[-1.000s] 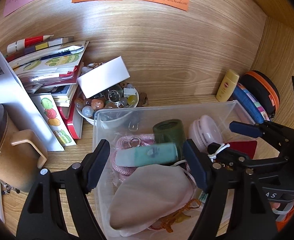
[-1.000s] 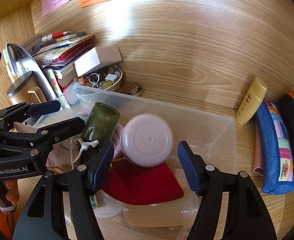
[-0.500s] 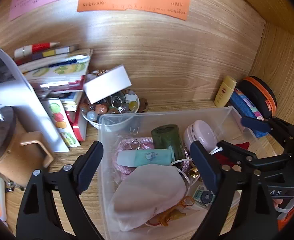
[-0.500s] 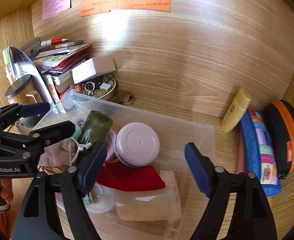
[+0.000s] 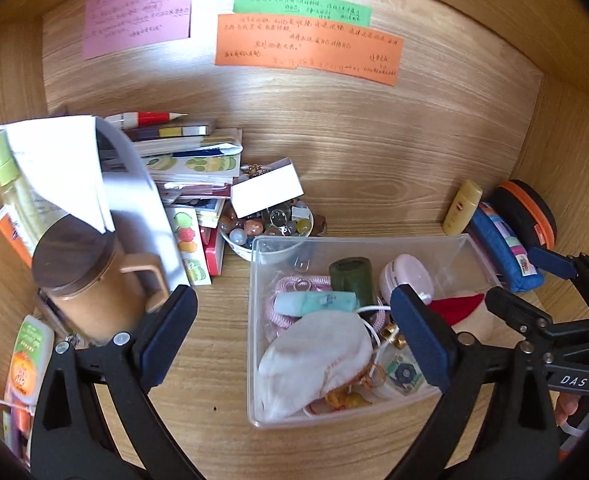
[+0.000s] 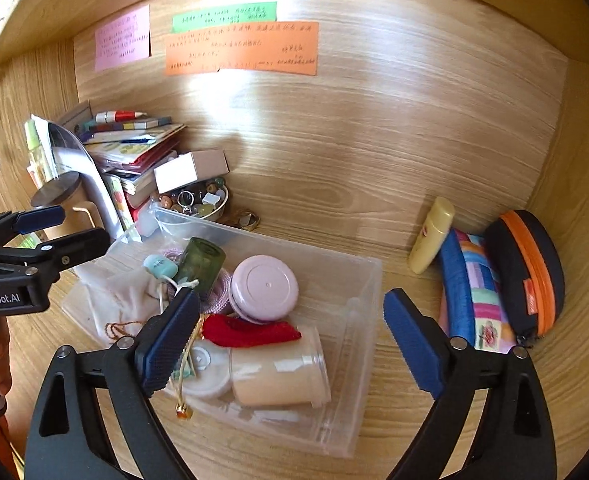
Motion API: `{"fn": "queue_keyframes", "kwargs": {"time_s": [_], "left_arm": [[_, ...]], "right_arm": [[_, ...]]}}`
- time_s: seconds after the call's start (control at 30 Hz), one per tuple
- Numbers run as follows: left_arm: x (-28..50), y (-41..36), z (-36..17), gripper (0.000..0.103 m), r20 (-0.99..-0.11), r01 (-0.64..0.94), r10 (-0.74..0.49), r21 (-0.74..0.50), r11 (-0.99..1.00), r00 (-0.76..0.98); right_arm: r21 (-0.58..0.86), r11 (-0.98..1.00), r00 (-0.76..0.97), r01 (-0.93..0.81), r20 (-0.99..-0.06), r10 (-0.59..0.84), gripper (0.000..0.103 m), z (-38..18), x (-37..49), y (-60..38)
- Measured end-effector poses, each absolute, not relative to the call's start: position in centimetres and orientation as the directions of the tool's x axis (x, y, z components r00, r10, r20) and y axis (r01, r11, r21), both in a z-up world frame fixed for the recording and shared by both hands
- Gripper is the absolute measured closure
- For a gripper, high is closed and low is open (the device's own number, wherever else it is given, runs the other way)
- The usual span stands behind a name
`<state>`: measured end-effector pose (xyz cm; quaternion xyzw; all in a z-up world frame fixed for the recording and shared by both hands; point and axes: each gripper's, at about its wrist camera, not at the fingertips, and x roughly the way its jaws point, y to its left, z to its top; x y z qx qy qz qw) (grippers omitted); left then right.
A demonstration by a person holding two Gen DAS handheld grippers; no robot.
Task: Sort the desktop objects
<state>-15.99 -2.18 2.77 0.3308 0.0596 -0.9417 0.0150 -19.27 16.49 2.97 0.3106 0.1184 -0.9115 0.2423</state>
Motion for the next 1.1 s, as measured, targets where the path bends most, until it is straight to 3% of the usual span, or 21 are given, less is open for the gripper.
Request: {"fn": "queue_keyframes", "kwargs": {"time_s": [0.3,0.43,0.57,1.1], "left_arm": [[-11.9,-0.8,4.3,0.004,-0.584,0.082,-0.029,-0.064,-0.995,-0.811],[-9.9,0.2,5.3,0.003,-0.543,0.096,-0.066,-0.026,-0.995,-0.837],[-8.5,0.9,5.9,0.003,-0.508,0.114,-0.105,0.014,-0.993,-0.855],[-5.4,0.8,5.0,0.002,-0.482,0.135,-0.105,-0.027,-0.991,-0.87]], "right_arm": [[-0.087,-0.858,-0.727,0.506,-0.579,-0.37,0.01,4.1,-15.3,18.5],[-0.074,-0.864,-0.746,0.498,-0.544,-0.383,0.001,4.9,-13.3,19.3],[-0.051,-0.875,-0.767,0.481,-0.508,-0.392,0.0,5.4,-11.3,19.8],[-0.061,-0.857,-0.767,0.512,-0.481,-0.424,0.0,5.4,-8.5,20.2]]}}
